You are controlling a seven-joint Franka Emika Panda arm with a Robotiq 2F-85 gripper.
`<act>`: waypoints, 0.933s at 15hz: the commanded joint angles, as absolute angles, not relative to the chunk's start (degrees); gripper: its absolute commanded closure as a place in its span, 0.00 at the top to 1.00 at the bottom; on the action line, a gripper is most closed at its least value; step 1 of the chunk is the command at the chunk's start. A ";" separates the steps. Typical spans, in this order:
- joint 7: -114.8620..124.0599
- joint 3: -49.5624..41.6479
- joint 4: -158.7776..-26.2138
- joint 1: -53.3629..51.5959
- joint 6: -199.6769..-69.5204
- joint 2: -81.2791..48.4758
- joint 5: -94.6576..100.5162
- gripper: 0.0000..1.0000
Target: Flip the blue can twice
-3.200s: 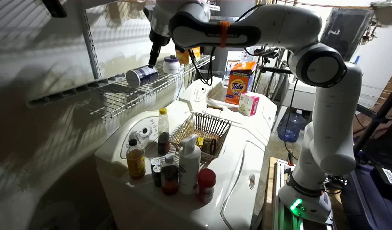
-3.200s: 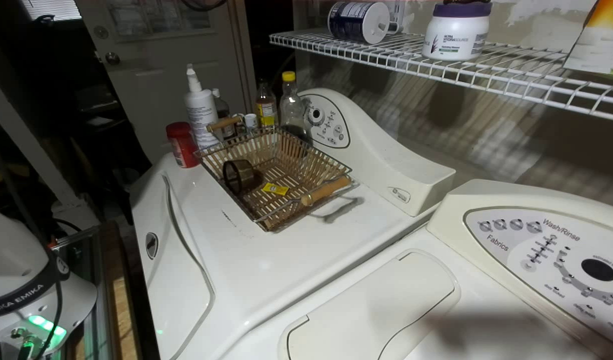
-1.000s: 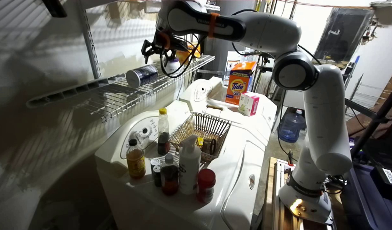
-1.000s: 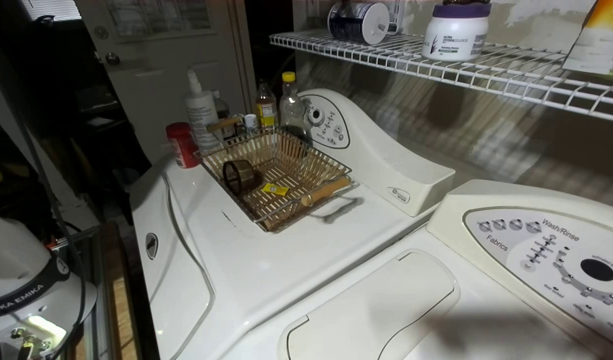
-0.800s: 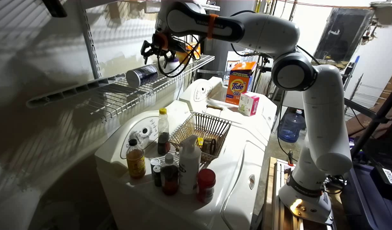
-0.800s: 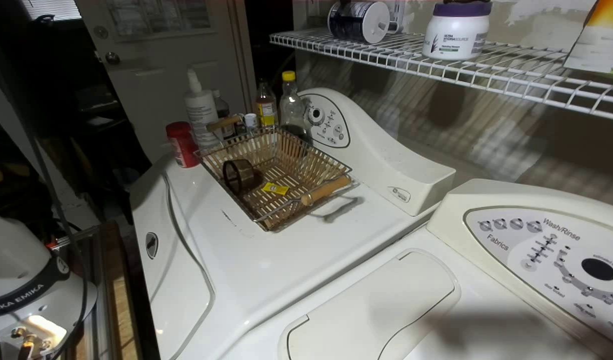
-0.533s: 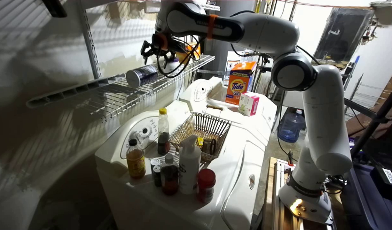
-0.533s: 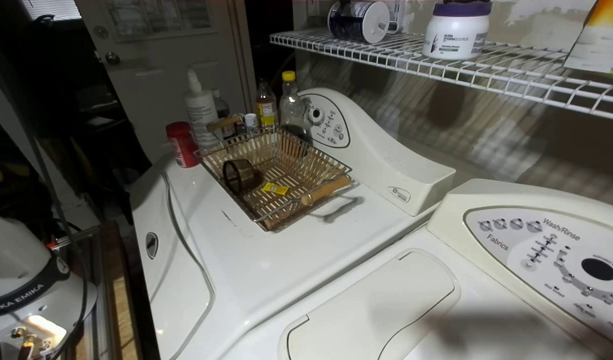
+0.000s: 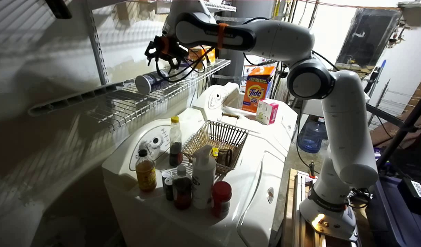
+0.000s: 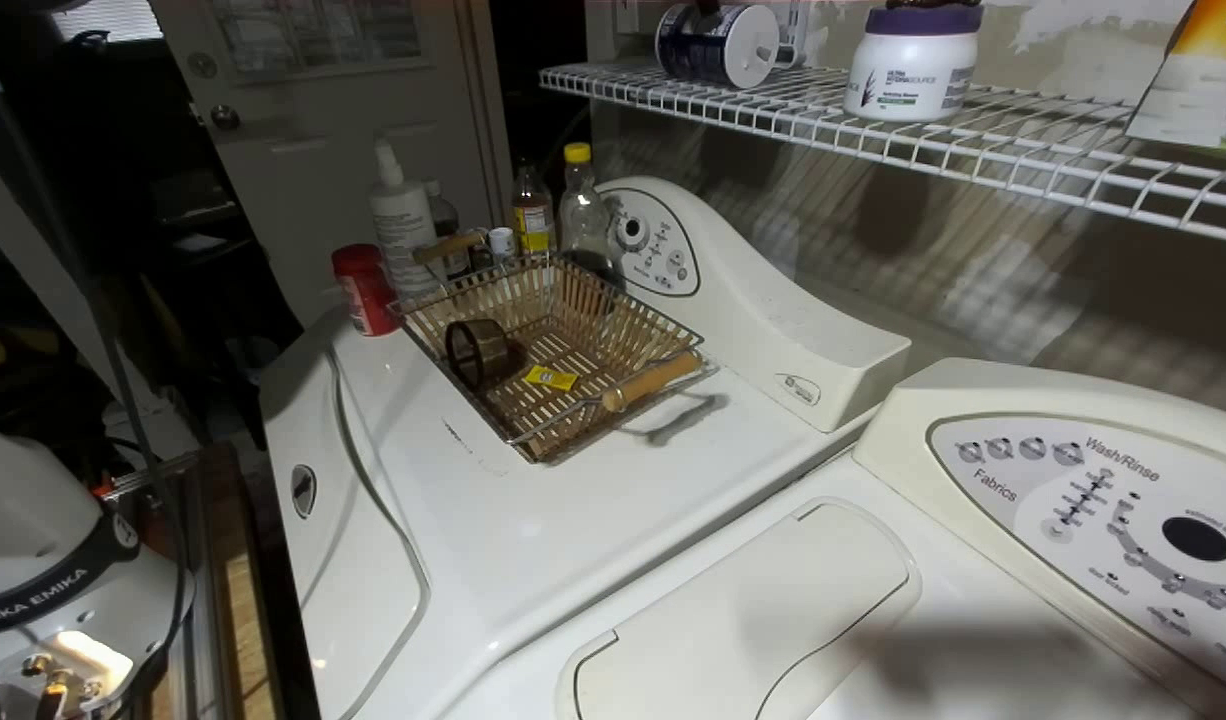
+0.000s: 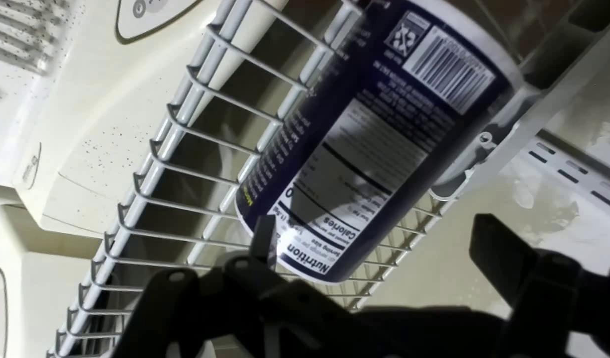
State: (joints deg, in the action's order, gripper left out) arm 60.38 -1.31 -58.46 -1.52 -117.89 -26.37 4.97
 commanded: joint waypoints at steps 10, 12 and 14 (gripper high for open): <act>77.01 -3.12 -56.80 -1.90 -114.55 -29.90 4.80 1.00; 78.19 -2.64 -56.56 -1.63 -116.10 -30.29 4.00 1.00; 79.51 -2.59 -56.37 -1.53 -116.39 -30.64 3.89 1.00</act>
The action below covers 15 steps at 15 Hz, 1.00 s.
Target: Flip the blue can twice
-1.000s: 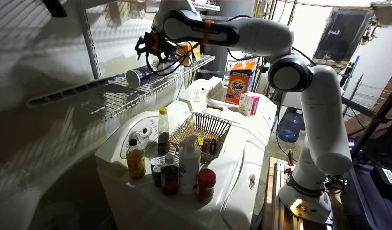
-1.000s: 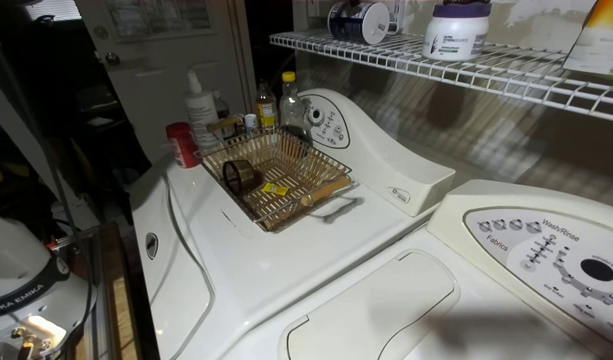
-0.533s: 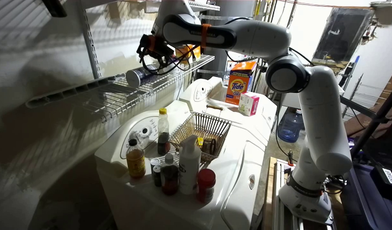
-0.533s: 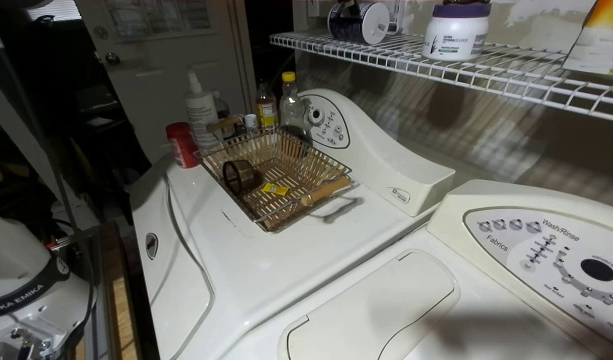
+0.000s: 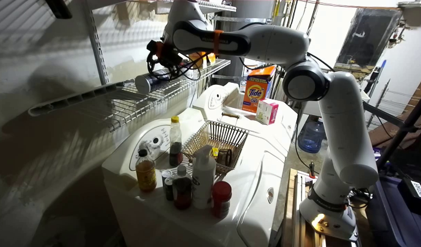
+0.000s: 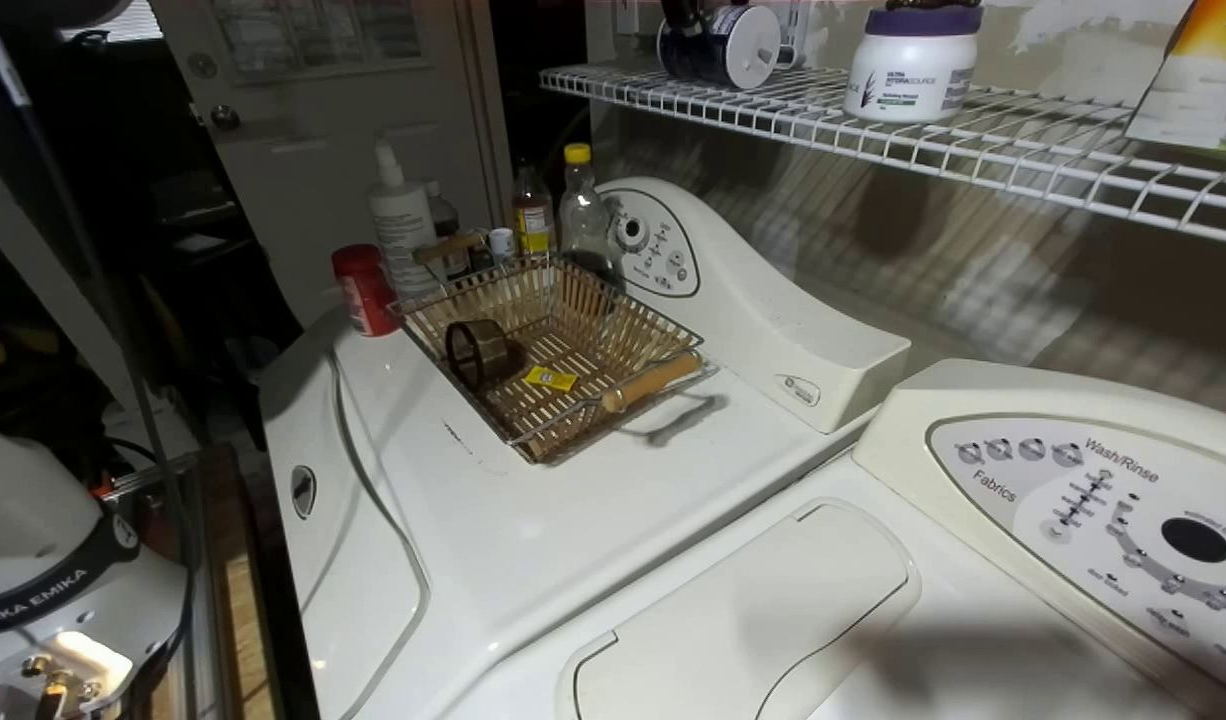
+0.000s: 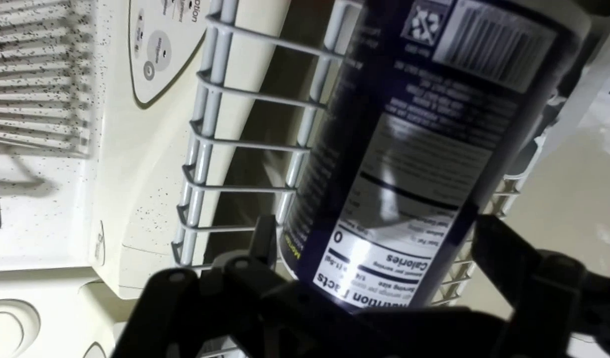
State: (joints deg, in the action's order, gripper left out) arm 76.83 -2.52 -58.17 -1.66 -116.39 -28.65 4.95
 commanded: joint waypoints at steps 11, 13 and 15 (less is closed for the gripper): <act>86.20 -2.85 -55.75 -0.67 -122.91 -33.03 4.08 1.00; 86.32 -3.14 -55.52 -0.76 -122.53 -33.46 4.63 1.00; 86.09 -3.61 -55.62 -1.09 -122.34 -33.49 5.42 0.74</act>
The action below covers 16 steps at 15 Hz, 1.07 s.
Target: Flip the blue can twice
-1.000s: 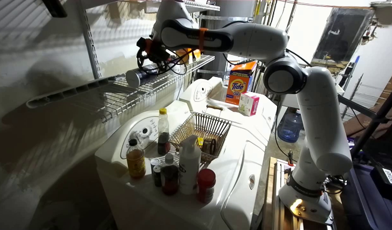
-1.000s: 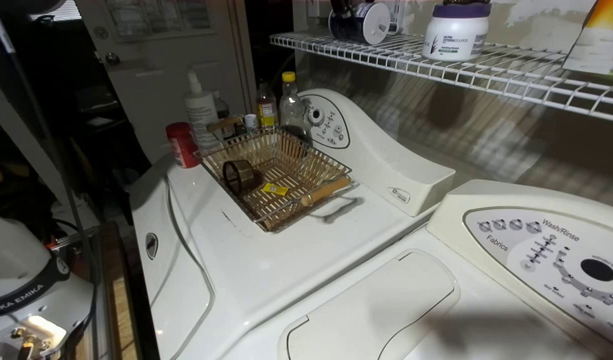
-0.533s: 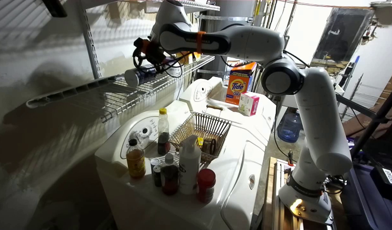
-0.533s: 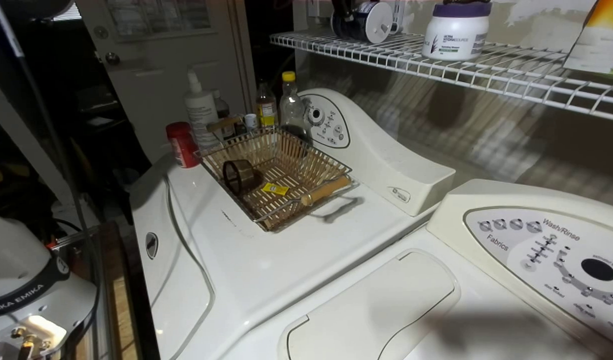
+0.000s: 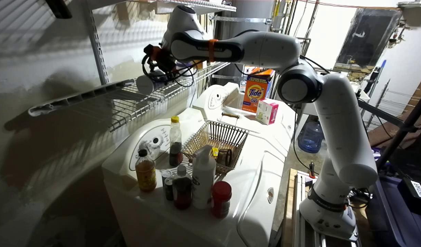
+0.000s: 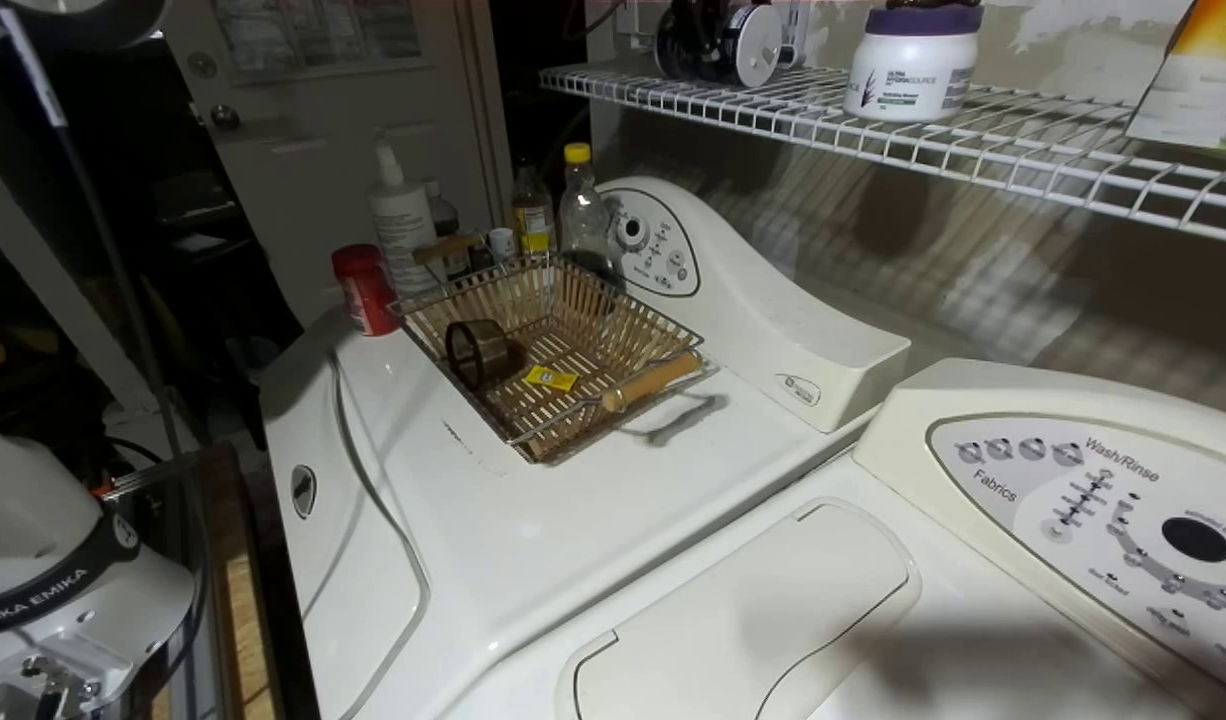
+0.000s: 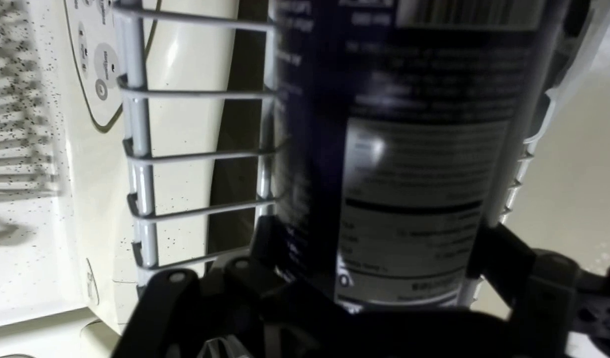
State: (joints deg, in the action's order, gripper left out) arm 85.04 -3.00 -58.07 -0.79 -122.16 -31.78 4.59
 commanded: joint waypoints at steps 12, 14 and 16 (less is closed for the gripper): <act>80.51 -6.65 -58.57 -6.93 -130.15 -31.04 23.98 0.67; 76.11 -5.98 -60.12 -6.84 -133.43 -30.15 25.41 0.67; 72.31 -6.10 -61.67 -6.98 -137.45 -29.49 27.16 0.67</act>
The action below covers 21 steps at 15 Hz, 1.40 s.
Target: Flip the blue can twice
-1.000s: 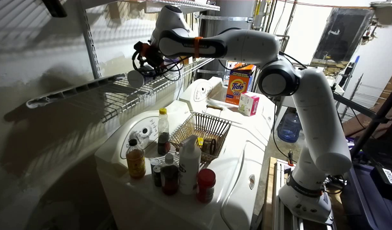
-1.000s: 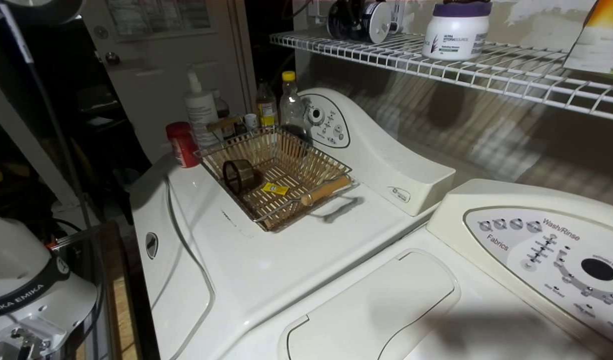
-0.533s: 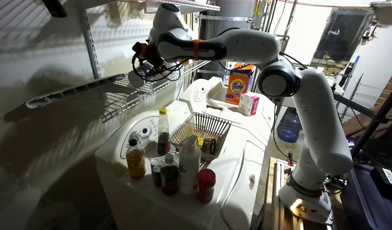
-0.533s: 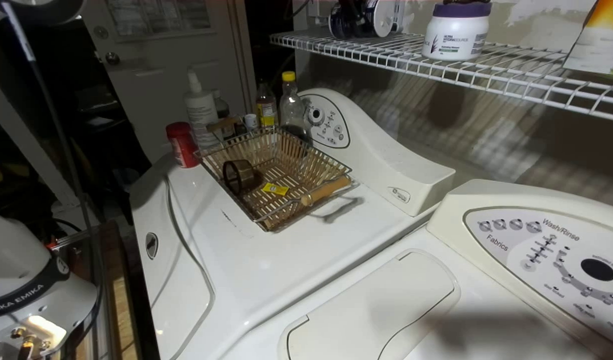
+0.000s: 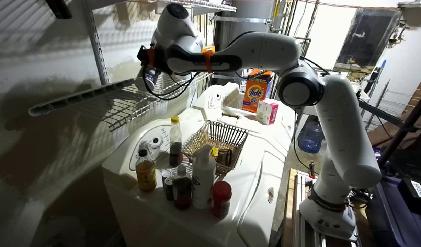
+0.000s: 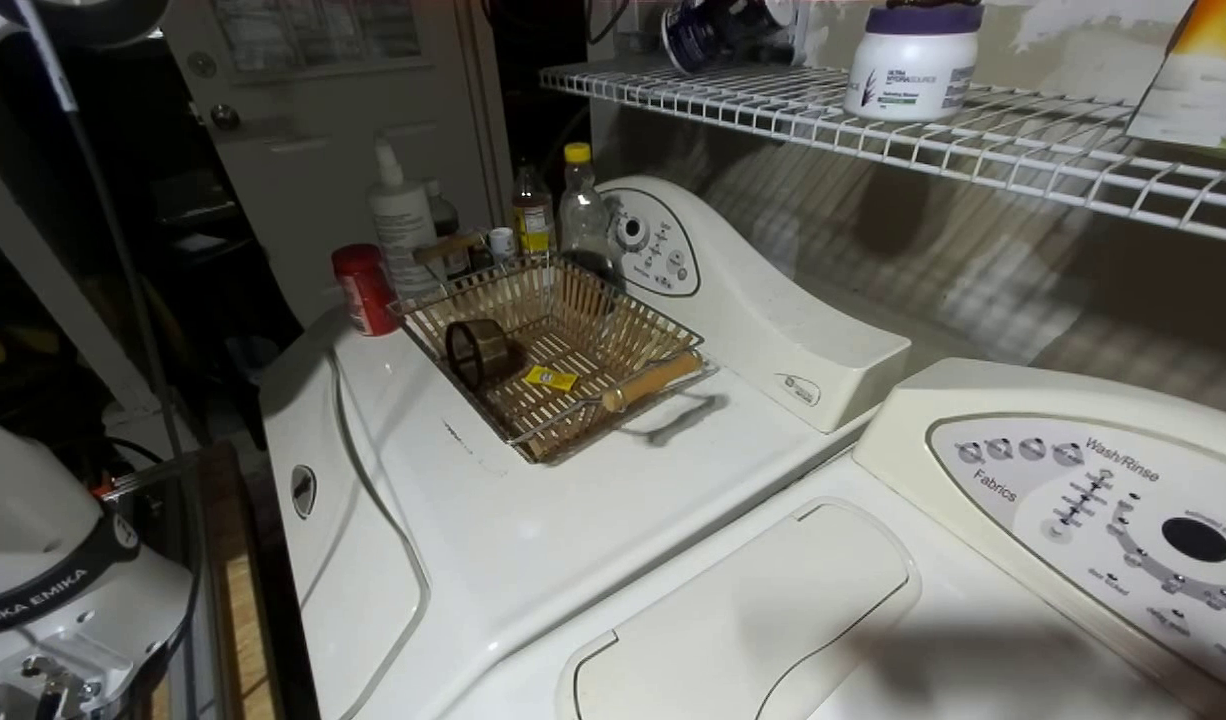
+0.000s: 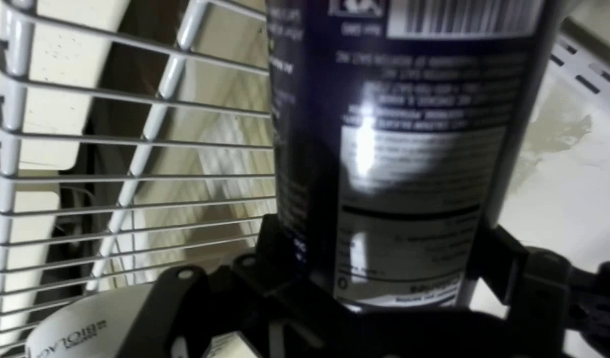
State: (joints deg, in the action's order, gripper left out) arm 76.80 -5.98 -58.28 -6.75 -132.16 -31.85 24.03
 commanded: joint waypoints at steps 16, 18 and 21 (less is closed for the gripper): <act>71.67 -15.95 -76.79 -8.90 -172.73 -25.09 53.62 0.67; 74.14 -17.76 -78.12 -9.39 -175.79 -24.72 54.80 0.67; 78.17 -21.63 -79.09 -11.20 -180.09 -24.92 57.26 0.67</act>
